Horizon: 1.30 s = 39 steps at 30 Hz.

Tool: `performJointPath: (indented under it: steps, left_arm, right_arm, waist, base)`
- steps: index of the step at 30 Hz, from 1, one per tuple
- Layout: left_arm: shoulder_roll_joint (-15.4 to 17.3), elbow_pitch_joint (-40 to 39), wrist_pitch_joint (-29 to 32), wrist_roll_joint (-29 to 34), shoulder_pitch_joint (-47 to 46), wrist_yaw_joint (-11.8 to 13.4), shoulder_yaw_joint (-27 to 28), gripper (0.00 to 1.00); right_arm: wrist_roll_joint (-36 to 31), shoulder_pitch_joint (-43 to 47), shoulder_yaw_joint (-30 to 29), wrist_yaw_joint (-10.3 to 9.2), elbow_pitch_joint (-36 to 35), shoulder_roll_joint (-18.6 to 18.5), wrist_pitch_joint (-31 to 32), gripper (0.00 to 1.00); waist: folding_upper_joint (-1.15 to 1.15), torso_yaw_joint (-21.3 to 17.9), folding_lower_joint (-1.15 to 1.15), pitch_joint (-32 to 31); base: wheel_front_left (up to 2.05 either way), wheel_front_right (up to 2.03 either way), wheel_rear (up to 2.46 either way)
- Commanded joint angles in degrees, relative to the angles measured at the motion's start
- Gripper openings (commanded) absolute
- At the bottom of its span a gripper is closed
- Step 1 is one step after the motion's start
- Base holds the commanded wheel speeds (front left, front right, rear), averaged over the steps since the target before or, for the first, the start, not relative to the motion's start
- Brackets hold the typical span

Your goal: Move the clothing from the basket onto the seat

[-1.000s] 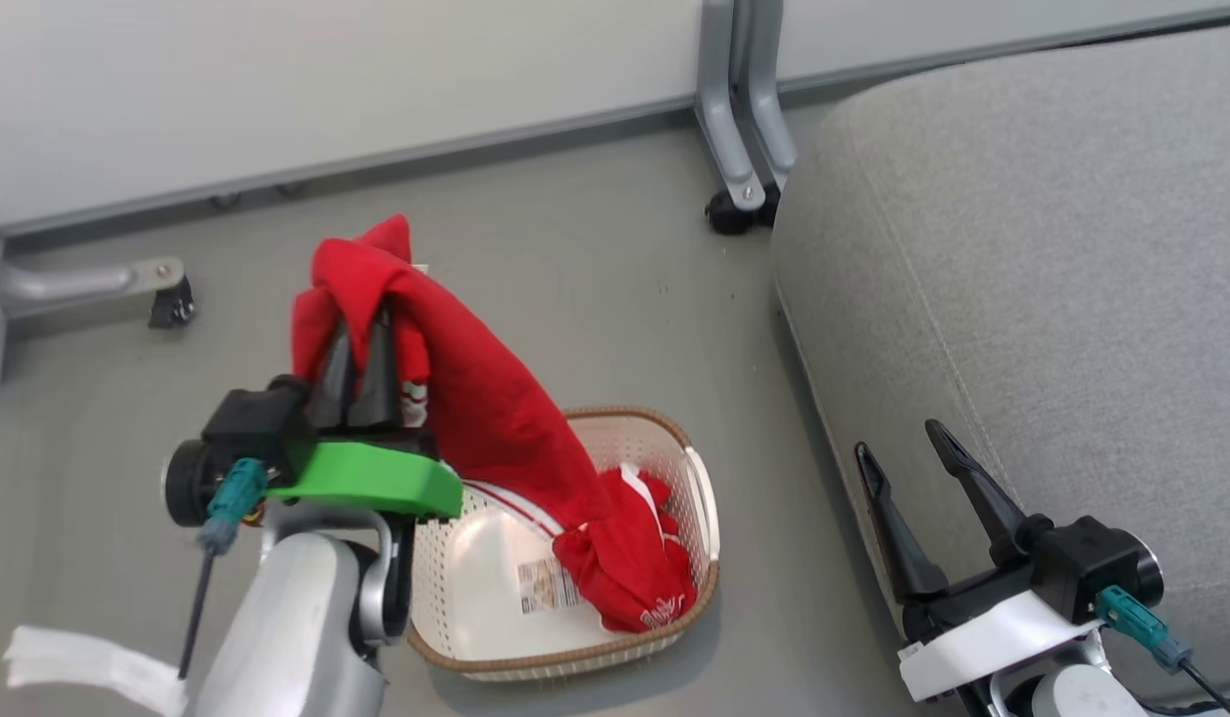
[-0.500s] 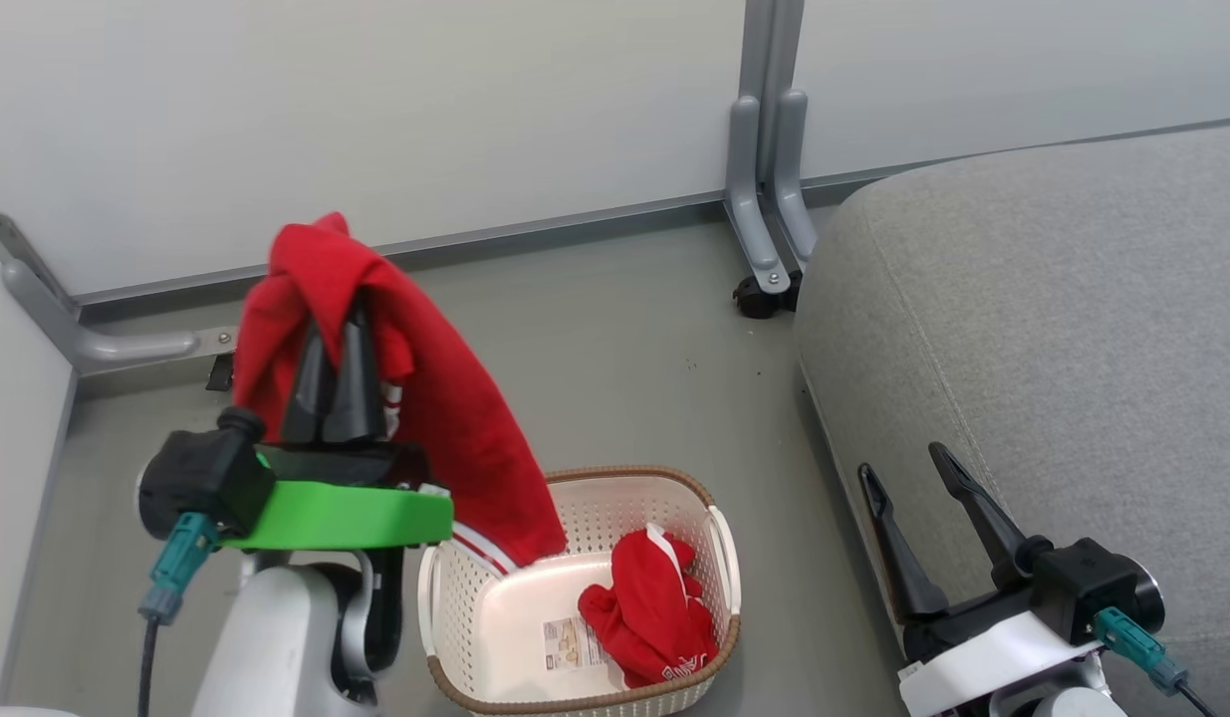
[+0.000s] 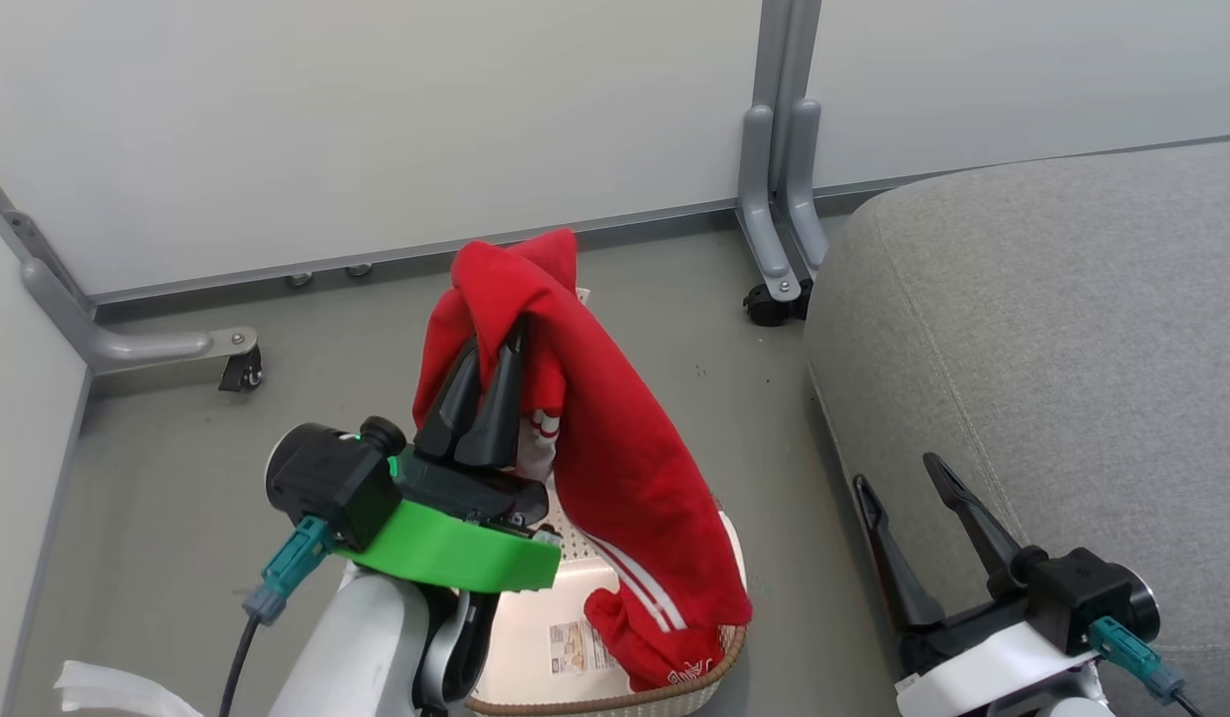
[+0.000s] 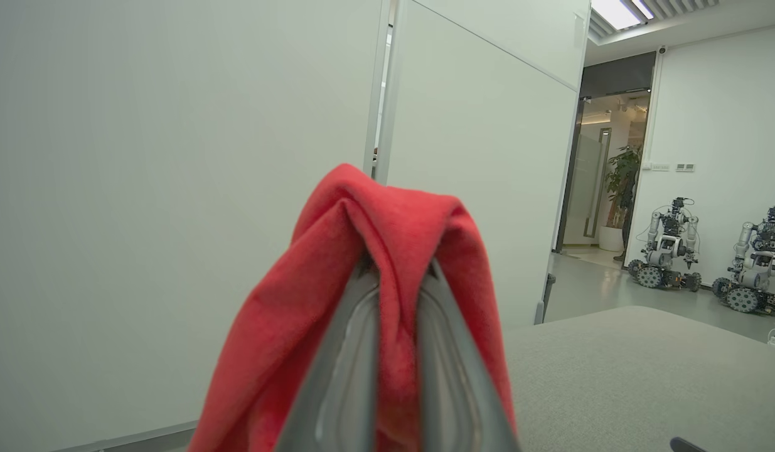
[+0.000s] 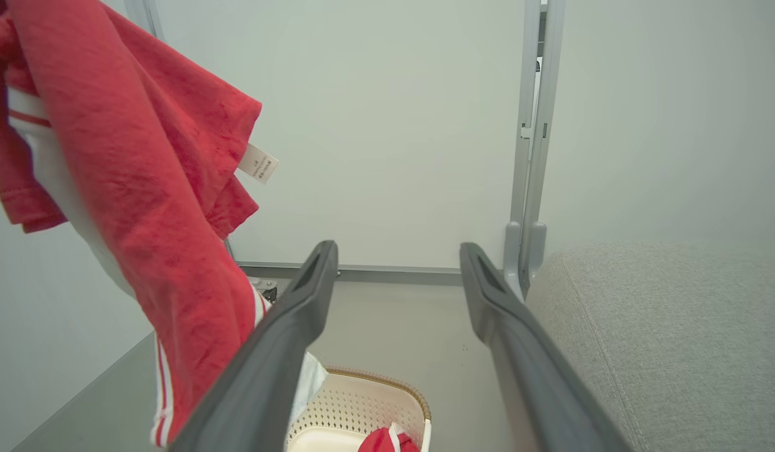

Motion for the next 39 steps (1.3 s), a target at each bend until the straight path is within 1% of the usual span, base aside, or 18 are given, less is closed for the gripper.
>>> performJointPath:
  steps: [1,12,23,27,34,39]
  left_arm:
    - [0.21,-0.24,0.03,-0.81,-0.85,-0.12,0.11,0.00]
    - [0.21,-0.58,0.03,-1.22,-0.69,-0.21,0.16,0.00]
    - [0.21,-0.96,0.03,-1.66,-0.70,-0.21,-0.50,0.00]
    - [0.21,-1.03,0.03,-2.03,-1.16,-0.29,-1.58,0.00]
    - [0.21,-0.97,0.03,-2.42,-1.61,-0.33,-4.07,0.00]
    - [0.21,-1.11,0.03,-2.58,-2.10,-0.47,-5.76,0.00]
  right_arm:
    - [0.07,0.39,0.18,0.00,0.12,-0.15,-0.02,1.00]
    - [0.30,-0.34,0.47,0.00,0.31,0.02,-0.02,1.00]
    - [0.68,-0.46,1.12,0.00,0.10,-0.92,-0.01,1.00]
    - [2.92,-1.56,4.97,0.00,-1.20,-3.00,-0.01,1.00]
    - [8.76,-6.33,17.43,0.00,-3.29,-10.59,-0.01,1.00]
    - [11.53,-10.64,23.16,0.00,-2.93,-13.96,-0.01,1.00]
  waist:
    - [0.00,-0.11,0.01,-0.02]
    - [0.00,-0.67,0.01,0.02]
    - [0.00,-0.51,0.01,0.05]
    - [0.00,-0.16,0.01,0.15]
    - [0.00,0.66,0.01,0.37]
    - [0.00,1.38,0.01,0.54]
  base:
    - [0.00,0.00,0.00]
    - [0.00,0.00,0.00]
    - [0.00,0.00,0.00]
    - [0.00,0.00,0.00]
    - [0.00,0.00,0.00]
    - [0.00,0.00,0.00]
